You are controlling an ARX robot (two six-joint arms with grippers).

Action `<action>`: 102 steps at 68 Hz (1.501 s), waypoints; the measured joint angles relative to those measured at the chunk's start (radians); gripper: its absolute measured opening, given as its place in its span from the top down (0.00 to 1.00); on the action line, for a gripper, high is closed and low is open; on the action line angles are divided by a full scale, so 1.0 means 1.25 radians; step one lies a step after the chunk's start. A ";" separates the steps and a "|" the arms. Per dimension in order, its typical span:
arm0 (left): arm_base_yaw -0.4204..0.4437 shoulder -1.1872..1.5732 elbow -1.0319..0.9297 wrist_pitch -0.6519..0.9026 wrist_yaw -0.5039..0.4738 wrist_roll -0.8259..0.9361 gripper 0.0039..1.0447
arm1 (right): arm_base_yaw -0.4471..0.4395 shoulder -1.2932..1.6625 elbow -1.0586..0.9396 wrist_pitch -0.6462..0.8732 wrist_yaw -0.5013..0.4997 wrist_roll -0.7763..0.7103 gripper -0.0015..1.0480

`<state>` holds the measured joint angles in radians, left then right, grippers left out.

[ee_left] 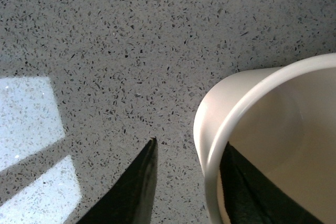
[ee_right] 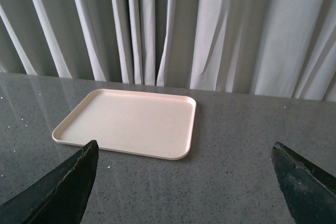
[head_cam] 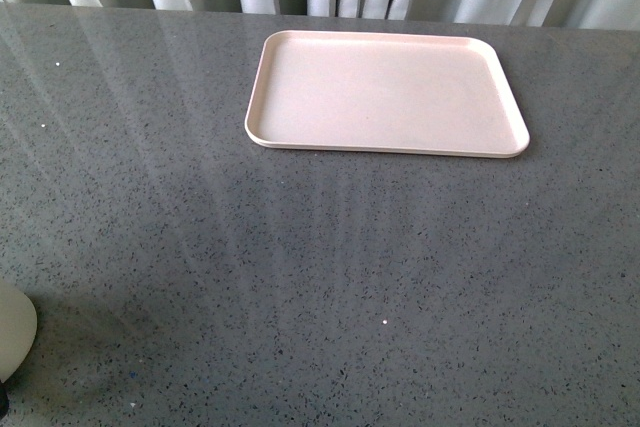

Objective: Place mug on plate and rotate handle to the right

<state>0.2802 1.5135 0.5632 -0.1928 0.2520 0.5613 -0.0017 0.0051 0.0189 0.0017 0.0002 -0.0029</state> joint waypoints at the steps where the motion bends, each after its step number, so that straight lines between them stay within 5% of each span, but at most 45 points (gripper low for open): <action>1: -0.002 0.000 -0.001 0.000 0.000 -0.002 0.72 | 0.000 0.000 0.000 0.000 0.000 0.000 0.09; 13: -0.034 -0.006 -0.008 -0.005 0.009 -0.044 0.99 | 0.000 0.000 0.000 0.000 0.000 0.000 0.09; 34: -0.135 -0.128 0.081 -0.139 0.012 -0.181 0.98 | 0.000 0.000 0.000 0.000 0.000 0.000 0.09; 63: -0.471 0.117 0.444 -0.130 -0.099 -0.487 0.98 | 0.000 0.000 0.000 0.000 0.000 0.000 0.09; 102: -0.507 0.177 0.476 -0.120 -0.136 -0.537 0.98 | 0.000 0.000 0.000 0.000 0.000 0.000 0.09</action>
<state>-0.3534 1.7348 1.1587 -0.3424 0.0814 -0.1104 -0.0017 0.0051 0.0189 0.0013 0.0002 -0.0029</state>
